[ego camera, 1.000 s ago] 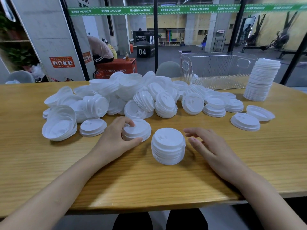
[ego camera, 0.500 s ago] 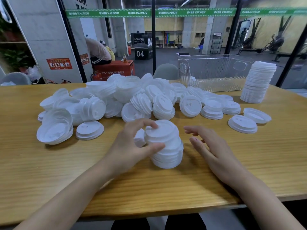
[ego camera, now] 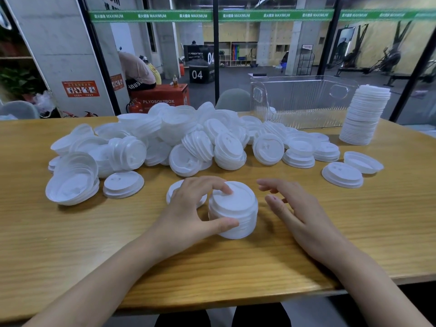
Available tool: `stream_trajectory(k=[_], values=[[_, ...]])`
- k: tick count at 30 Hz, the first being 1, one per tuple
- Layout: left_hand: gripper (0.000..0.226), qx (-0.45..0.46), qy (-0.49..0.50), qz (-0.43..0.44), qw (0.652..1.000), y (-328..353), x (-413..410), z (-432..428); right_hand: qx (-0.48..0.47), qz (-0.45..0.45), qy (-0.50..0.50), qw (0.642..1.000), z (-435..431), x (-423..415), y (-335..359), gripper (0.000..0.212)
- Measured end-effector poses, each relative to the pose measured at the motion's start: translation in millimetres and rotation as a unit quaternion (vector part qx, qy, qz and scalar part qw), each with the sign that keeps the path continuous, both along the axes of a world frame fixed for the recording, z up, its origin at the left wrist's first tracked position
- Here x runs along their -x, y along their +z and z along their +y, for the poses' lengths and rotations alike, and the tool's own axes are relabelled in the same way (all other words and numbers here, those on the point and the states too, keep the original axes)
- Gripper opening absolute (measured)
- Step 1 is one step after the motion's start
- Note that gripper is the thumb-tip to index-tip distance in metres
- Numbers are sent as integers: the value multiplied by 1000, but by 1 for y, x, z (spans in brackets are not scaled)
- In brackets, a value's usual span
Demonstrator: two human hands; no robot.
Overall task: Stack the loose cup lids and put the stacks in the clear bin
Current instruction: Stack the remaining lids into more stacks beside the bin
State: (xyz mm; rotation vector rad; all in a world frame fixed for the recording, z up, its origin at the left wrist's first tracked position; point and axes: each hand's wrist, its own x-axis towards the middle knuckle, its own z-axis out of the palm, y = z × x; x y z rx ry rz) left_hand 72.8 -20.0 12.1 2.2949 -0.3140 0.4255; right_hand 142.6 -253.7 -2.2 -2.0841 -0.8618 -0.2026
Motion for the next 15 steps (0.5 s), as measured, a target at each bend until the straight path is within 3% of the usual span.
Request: stream_trajectory(k=[5, 8, 15], values=[[51, 21, -8, 10, 1000, 5, 2, 0, -1, -2, 0, 1000, 1, 0, 0, 51], [55, 66, 46, -2, 997, 13, -2, 19, -8, -1, 3, 1000, 1, 1, 1, 51], [76, -108, 131, 74, 983, -1, 0, 73, -4, 1, 9, 1000, 1, 1, 1, 55]])
